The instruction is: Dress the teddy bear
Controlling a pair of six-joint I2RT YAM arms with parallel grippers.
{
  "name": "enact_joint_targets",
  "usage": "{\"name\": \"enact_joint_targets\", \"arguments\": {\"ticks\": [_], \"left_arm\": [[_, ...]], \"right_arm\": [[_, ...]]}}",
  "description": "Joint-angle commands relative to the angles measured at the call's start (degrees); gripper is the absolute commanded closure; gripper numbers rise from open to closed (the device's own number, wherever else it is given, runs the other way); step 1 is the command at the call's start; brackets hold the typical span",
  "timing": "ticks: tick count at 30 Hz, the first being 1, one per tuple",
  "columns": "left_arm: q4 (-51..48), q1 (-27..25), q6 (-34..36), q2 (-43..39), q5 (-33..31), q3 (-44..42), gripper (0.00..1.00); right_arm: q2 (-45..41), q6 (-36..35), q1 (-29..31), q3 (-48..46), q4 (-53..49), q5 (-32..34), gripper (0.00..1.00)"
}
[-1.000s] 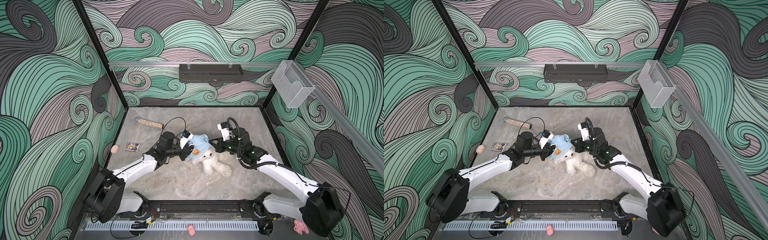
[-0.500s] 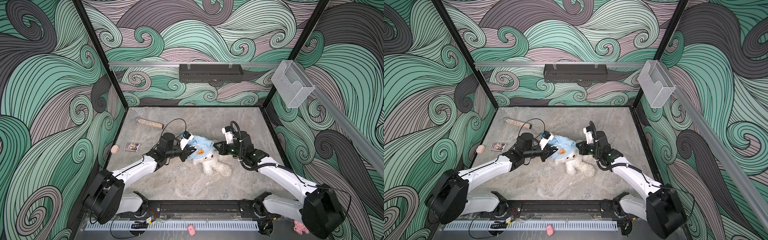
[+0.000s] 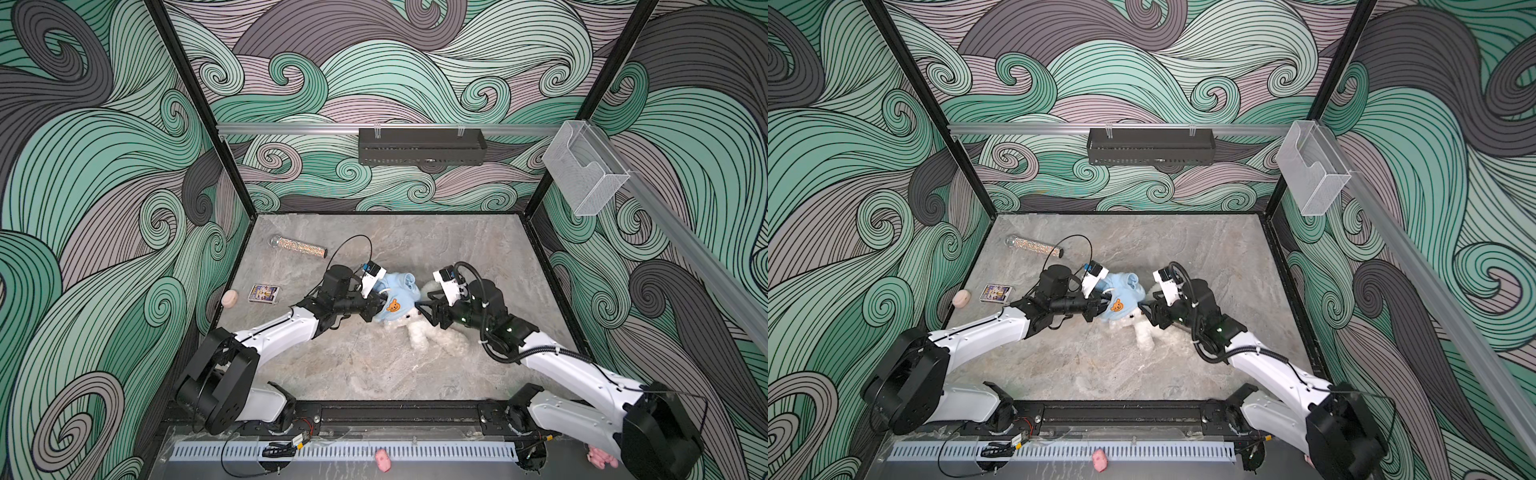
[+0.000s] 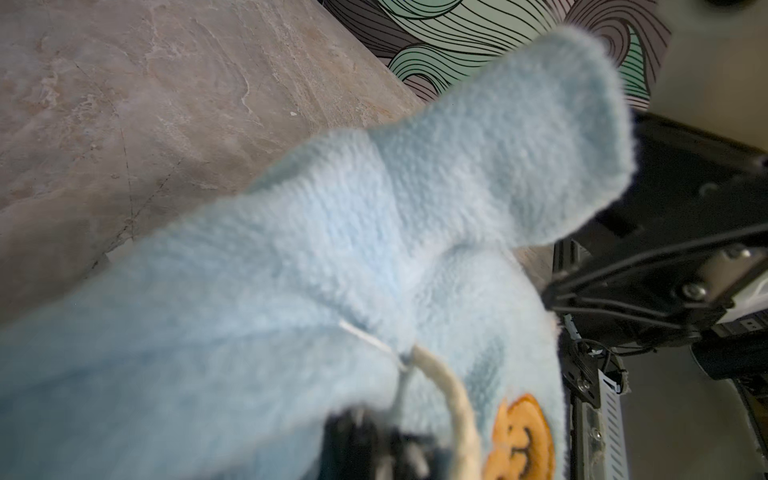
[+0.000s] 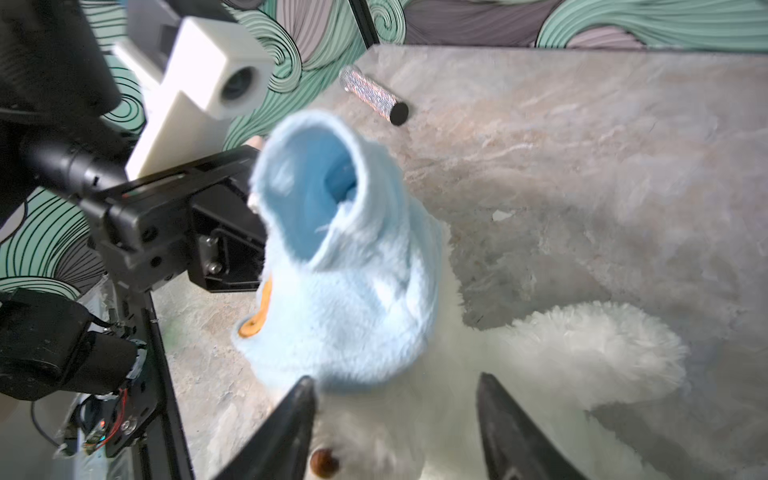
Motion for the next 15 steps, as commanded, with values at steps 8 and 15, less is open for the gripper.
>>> {"name": "enact_joint_targets", "arguments": {"ticks": [8,15], "left_arm": [[-5.75,0.28,-6.54,0.51,2.67,4.46,1.0],[-7.7,0.24,-6.88,2.4,5.38,6.45,1.0]], "right_arm": [[6.28,-23.34,2.89,-5.31,14.63,2.32,0.18],[17.8,-25.05,3.04,-1.67,23.4,-3.88,0.26]]}}
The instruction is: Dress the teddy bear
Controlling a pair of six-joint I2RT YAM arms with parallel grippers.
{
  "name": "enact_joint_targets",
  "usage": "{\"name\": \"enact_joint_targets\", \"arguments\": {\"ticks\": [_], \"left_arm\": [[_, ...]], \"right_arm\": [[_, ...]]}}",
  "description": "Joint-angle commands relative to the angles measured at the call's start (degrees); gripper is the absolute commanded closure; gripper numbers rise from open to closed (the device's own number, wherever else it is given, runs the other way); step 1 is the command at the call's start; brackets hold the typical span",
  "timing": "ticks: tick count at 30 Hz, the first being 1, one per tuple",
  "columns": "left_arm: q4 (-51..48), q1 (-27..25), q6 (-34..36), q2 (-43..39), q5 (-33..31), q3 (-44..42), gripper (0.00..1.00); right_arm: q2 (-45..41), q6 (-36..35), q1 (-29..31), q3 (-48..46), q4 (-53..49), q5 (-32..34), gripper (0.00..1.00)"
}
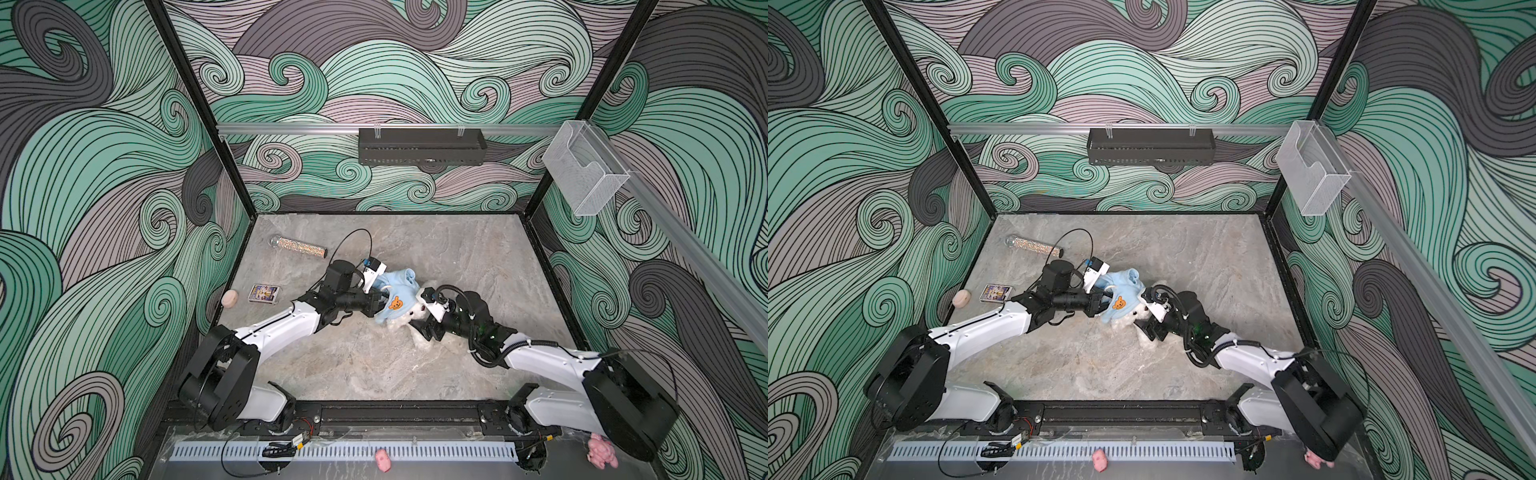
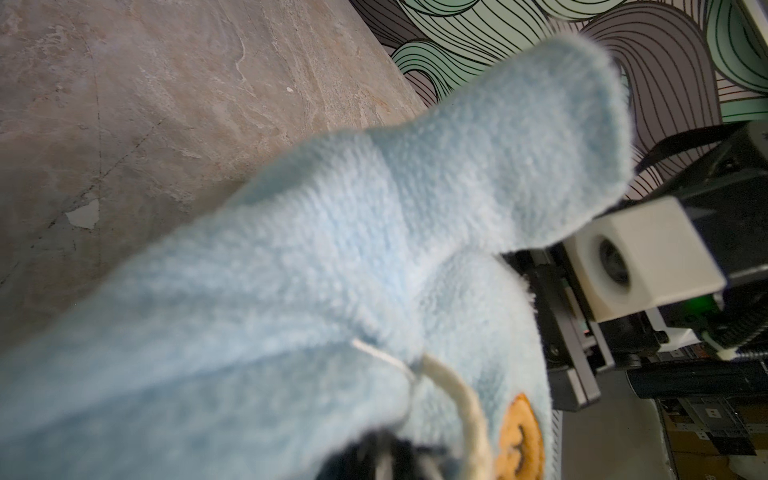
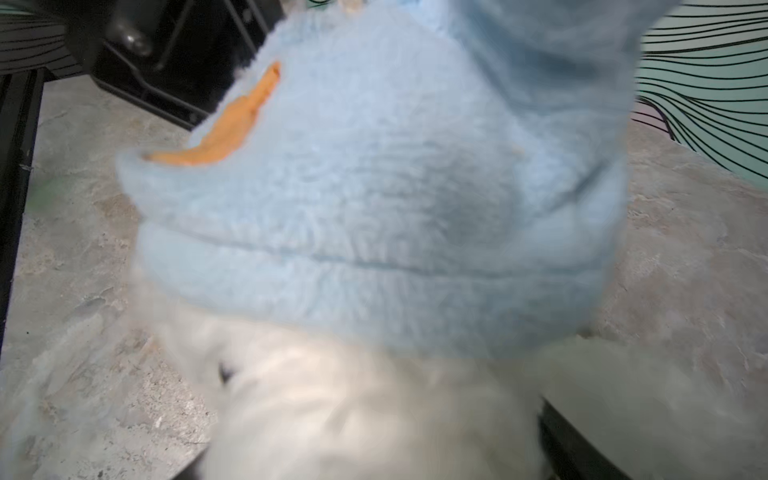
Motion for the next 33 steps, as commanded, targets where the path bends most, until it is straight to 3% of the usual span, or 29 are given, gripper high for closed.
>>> {"name": "enact_joint_targets", "arguments": {"ticks": [1,4,6,8,13,22,26,33], "left_arm": [[-2.96,0.25,-0.39,0.84,3.23,2.61,1.0],[-4.47,0.31,0.2,0.6,3.33,2.81,0.98],[-4.81,0.35,0.31,-0.05,3.17,2.59,0.88],[-4.92,0.52,0.17,-0.71,2.61,2.34,0.77],[-6.26,1.49,-0.86,-3.11,-2.71,1.97,0.55],[-12.13,2.19,-0.81,-11.3,-13.8,1.12,0.33],[-14.82,2.19,-0.22,-14.26,-16.81,1.03,0.38],[-16.08,1.65,5.01,-11.97,-4.99,2.29,0.76]], "right_arm": [[3.94,-3.54,0.37,2.29,8.3,-3.42,0.29],[5.81,-3.1,0.37,1.9,10.25,-1.42,0.5],[6.28,-2.92,0.3,0.96,11.62,-0.35,0.67],[6.56,-2.74,0.34,-0.1,12.95,0.01,0.75],[6.23,-2.48,0.08,-1.63,13.75,-0.08,0.84],[6.23,-1.43,-1.26,-3.29,15.45,-1.83,0.89],[6.4,-1.25,-1.53,-3.16,15.49,-1.84,0.89],[6.4,-1.21,-1.59,-2.81,14.92,-1.84,0.89]]}}
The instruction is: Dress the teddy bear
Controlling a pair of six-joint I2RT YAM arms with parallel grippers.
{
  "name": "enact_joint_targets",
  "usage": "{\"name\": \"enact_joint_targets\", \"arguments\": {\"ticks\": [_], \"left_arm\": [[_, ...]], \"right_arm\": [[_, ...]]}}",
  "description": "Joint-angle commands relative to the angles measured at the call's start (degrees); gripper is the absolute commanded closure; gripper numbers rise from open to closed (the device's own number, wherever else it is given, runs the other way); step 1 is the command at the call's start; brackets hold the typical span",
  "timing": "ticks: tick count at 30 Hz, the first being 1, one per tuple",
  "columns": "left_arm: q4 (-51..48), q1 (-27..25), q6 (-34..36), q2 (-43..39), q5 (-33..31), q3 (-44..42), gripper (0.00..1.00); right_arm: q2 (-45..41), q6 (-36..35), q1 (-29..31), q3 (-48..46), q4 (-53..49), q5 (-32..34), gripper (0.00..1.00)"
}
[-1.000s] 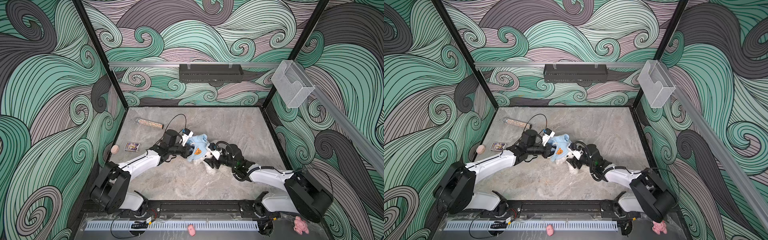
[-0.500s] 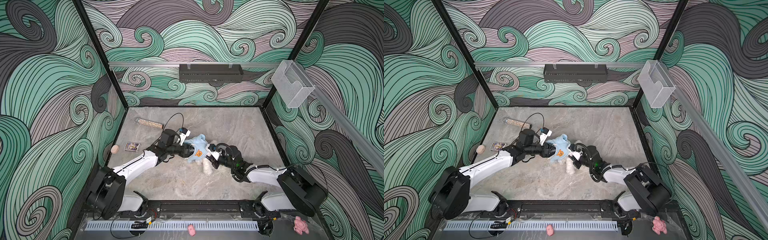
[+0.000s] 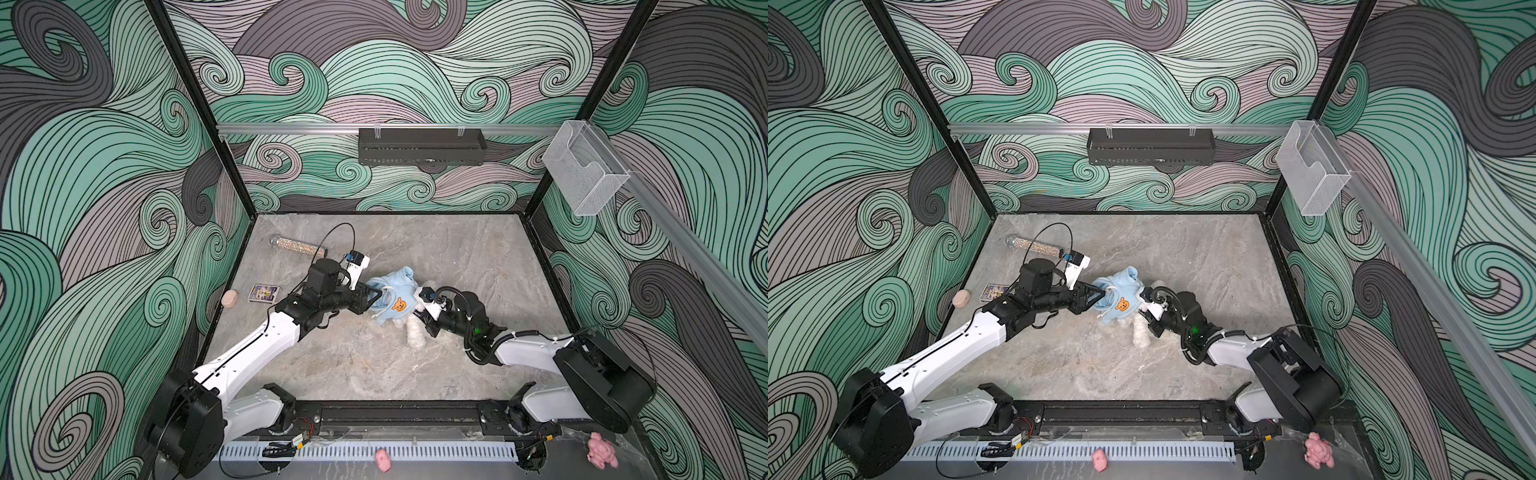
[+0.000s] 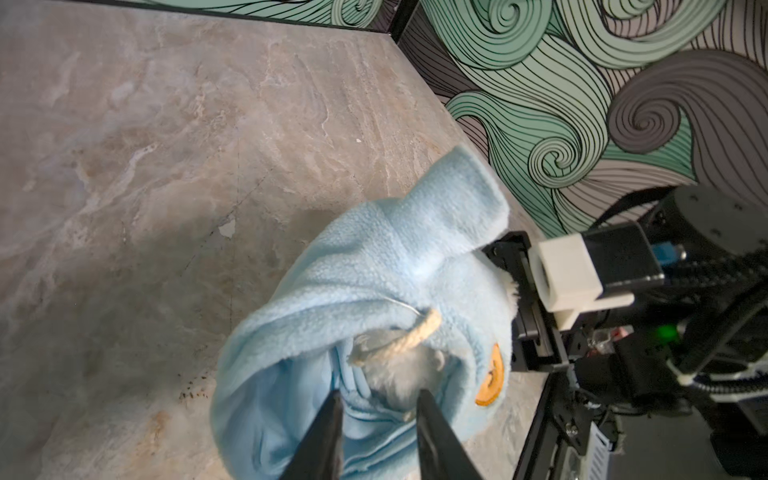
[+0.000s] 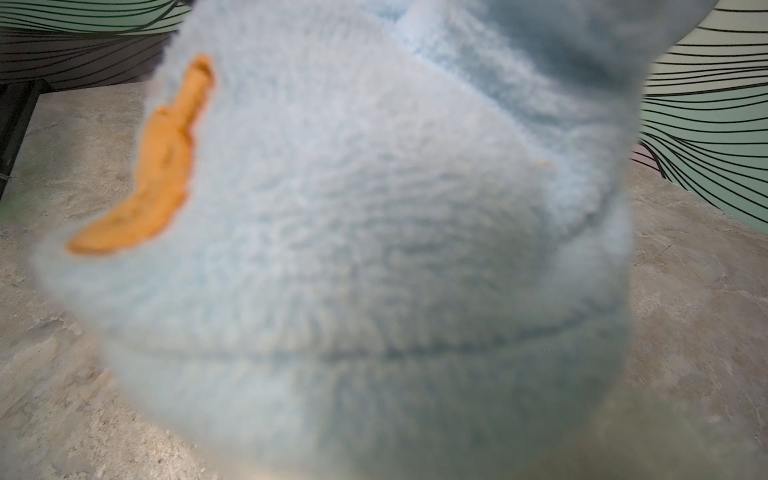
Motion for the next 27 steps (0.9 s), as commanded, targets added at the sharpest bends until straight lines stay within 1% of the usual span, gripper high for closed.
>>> {"name": "enact_joint_targets", "arguments": {"ticks": [1,4,9,11,14,20,24,25,27], "left_arm": [[-3.87,-0.33,4.01,2.67,5.41,2.24,0.78],[-5.2,-1.21,6.11,5.65,4.92,4.23,0.8],[-5.68,-2.14,8.99,11.32,4.46,7.57,0.79],[-6.27,-2.27,9.86,13.17,5.68,9.1,0.76],[-5.31,-2.23,10.96,13.89,8.43,9.43,0.72],[-6.09,-2.15,13.85,13.24,9.09,10.16,0.61],[-6.15,-2.15,14.37,14.4,10.98,11.3,0.53],[-6.18,-2.22,14.37,16.73,11.46,11.67,0.52],[-6.45,-2.34,14.46,18.31,13.04,12.22,0.5]], "right_arm": [[-0.06,-0.47,-0.32,-0.11,0.77,-0.79,0.9],[-0.11,-0.46,-0.36,-0.1,0.5,-0.83,0.89],[-0.09,-0.42,-0.36,-0.01,0.2,-1.29,0.9],[-0.07,-0.58,-0.36,0.08,-0.02,-1.33,0.9],[-0.16,-0.82,-0.36,0.08,-0.4,-1.24,0.9],[0.01,-1.2,-0.36,0.34,-0.68,-1.45,0.9],[0.45,-0.99,-0.36,0.52,-0.47,-1.76,0.9],[0.46,-1.02,-0.32,0.52,-0.32,-1.84,0.9],[0.43,-0.89,-0.3,0.67,-0.3,-2.06,0.91]]}}
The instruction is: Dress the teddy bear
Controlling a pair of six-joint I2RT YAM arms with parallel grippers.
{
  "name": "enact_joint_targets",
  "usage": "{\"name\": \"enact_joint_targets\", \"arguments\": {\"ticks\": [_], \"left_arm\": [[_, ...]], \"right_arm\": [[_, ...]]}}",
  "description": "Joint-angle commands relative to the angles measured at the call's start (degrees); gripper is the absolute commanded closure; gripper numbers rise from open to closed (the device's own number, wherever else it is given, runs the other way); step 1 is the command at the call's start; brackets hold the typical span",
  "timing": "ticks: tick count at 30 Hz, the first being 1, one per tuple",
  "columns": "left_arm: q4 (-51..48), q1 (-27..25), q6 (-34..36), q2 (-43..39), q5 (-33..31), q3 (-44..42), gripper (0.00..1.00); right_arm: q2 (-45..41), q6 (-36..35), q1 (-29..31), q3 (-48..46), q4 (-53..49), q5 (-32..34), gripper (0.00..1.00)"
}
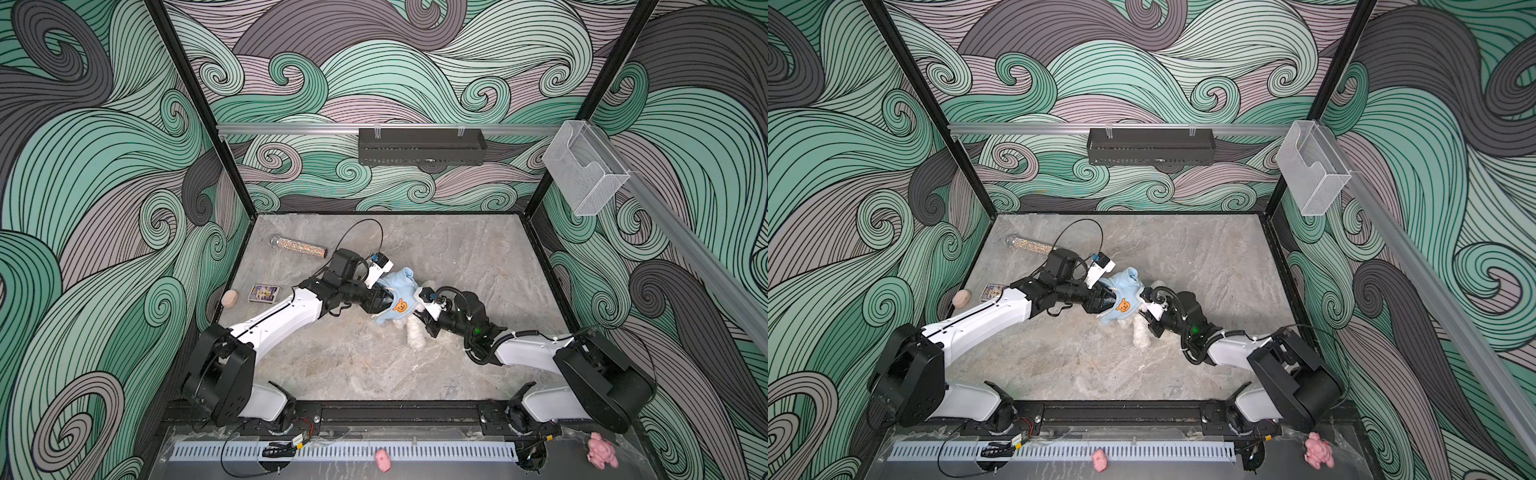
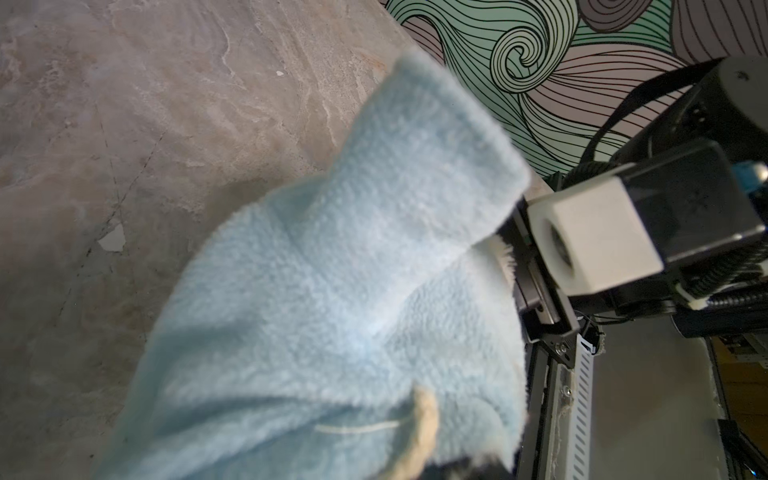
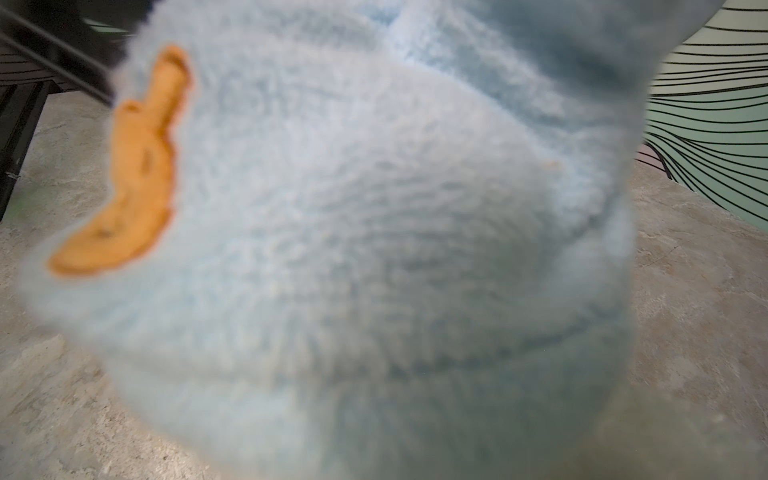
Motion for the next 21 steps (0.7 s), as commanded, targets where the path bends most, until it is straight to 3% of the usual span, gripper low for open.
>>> {"name": "enact_joint_targets", "arguments": {"ticks": [1,15,21], "left_arm": [[-1.05,-0.79,1.65,3.12,4.3,1.97,0.49],[2.39,-5.55,-0.61,10.21,10.02,1.88,0.4],[8.84,-6.08,-6.57,12.12,11.32,2.33,0.49]], "right_arm": [[0.48,-0.73,-0.24,0.82,-0.21,-1.4,0.91],[1.3,3.55,0.0,5.06,3.37,-5.68,0.91],[3.11,7.3,1.01,6.42,7.34,-7.14,0.91]]}}
